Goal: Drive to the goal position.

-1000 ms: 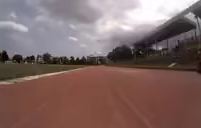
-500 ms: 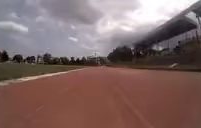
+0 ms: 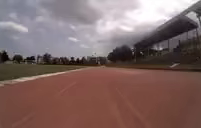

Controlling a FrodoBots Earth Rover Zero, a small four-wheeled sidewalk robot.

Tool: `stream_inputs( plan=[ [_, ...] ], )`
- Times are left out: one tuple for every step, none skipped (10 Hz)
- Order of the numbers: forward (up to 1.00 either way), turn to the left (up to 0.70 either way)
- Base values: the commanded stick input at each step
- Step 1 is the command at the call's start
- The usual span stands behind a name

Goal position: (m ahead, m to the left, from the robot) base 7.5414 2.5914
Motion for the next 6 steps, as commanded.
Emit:
stream_inputs(
  plan=[
    [0.45, 0.00],
    [0.45, 0.00],
    [0.45, 0.00],
    [0.45, 0.00],
    [0.45, 0.00],
    [0.45, 0.00]
  ],
)
